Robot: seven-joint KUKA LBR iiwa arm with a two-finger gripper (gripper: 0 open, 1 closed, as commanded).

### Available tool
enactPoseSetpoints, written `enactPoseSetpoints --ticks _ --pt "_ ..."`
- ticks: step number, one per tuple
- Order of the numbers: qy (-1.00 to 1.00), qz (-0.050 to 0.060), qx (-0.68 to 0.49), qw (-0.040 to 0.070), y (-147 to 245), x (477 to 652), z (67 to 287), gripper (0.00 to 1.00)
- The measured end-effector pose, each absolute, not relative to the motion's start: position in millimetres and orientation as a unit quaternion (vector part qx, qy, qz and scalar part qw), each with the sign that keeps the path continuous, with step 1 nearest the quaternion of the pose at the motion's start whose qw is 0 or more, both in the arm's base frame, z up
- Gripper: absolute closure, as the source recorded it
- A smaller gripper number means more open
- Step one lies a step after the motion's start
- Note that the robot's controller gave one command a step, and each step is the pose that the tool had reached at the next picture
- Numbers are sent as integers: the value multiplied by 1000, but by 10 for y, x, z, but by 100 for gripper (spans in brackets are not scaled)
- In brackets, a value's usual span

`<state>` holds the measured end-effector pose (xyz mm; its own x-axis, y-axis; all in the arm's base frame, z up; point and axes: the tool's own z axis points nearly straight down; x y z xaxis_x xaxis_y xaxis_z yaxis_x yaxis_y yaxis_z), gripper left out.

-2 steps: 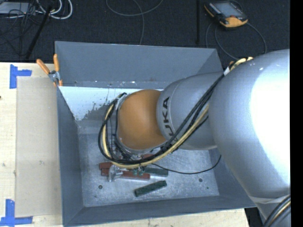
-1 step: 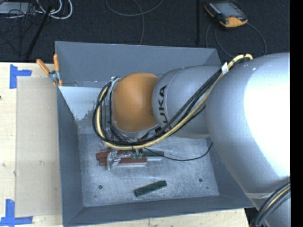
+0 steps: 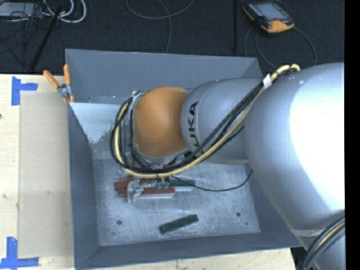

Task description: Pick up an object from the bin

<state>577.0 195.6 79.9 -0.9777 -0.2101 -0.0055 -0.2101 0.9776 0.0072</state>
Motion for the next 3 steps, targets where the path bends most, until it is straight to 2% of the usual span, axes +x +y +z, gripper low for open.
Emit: enactPoseSetpoints --ticks 1,2,3 --pt "995 1 -96 2 2021 5737 2338 100" --pt "996 0 -94 1 2018 5731 2327 0" --pt "996 0 -95 1 2019 5731 2327 0"
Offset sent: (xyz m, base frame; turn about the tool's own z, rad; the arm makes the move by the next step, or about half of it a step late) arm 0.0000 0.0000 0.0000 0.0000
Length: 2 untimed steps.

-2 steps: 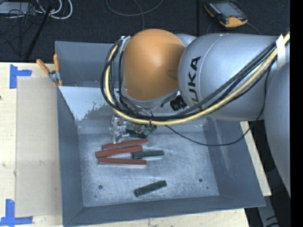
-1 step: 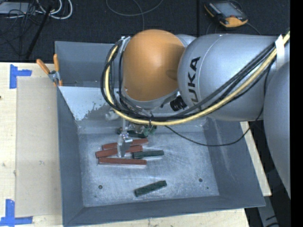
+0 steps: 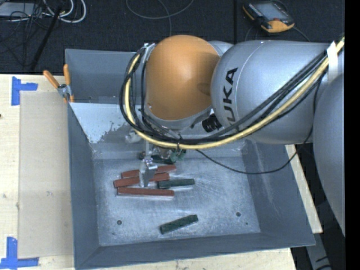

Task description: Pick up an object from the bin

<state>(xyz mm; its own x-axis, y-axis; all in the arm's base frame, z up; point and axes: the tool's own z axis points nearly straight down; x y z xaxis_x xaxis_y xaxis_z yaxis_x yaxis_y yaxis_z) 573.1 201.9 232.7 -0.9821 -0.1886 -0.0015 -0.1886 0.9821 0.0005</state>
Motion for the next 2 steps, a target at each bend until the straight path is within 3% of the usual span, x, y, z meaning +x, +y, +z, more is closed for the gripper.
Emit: enactPoseSetpoints --ticks 1,2 --pt "996 1 -93 2 1916 5414 1813 0" --pt "1000 0 -31 -1 1780 5305 1461 0"
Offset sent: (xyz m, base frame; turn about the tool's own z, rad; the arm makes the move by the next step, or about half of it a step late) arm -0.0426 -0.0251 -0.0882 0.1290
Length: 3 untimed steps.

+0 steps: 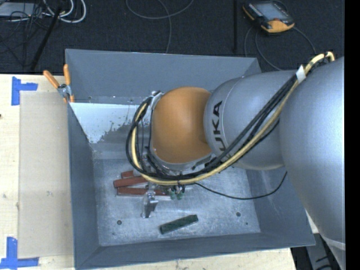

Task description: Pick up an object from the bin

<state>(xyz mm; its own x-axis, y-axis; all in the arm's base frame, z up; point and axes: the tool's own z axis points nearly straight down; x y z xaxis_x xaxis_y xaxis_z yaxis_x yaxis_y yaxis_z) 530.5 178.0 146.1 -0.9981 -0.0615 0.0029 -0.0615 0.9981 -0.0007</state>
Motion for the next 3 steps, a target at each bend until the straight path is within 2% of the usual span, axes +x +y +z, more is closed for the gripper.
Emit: enactPoseSetpoints --ticks 1,3 --pt "-1000 0 9 1 1501 5918 814 100" --pt "-999 0 47 0 1528 5931 787 100"
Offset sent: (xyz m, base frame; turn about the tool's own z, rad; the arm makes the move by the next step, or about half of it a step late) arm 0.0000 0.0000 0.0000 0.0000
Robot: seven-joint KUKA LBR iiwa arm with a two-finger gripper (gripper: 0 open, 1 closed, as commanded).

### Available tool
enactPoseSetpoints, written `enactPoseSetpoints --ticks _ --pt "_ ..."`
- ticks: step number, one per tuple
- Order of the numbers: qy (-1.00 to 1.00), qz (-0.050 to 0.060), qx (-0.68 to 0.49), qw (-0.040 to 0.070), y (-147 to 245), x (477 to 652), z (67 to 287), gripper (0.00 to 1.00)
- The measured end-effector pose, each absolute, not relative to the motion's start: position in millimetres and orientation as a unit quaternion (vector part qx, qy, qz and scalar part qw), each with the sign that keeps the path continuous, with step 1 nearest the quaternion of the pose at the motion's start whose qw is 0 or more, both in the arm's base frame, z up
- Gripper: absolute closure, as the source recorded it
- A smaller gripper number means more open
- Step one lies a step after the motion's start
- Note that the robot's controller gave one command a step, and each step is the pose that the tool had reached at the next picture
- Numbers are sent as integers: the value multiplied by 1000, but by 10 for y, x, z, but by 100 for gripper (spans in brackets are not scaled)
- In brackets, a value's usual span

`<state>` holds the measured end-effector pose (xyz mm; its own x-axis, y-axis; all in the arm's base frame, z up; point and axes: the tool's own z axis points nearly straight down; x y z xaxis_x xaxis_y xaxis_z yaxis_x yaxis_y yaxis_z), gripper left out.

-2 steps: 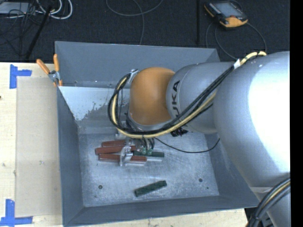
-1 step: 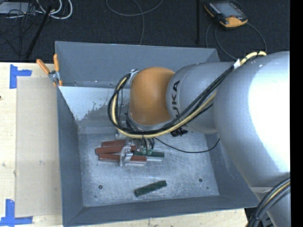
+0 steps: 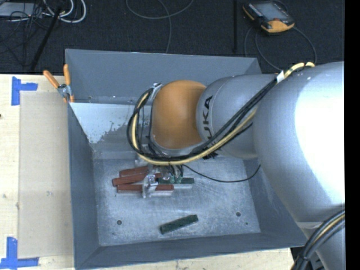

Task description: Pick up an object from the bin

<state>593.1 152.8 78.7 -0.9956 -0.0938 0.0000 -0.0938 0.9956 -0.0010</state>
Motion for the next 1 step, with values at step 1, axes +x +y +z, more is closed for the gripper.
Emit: enactPoseSetpoints --ticks 1 --pt "997 1 -82 4 1522 5749 2643 100"
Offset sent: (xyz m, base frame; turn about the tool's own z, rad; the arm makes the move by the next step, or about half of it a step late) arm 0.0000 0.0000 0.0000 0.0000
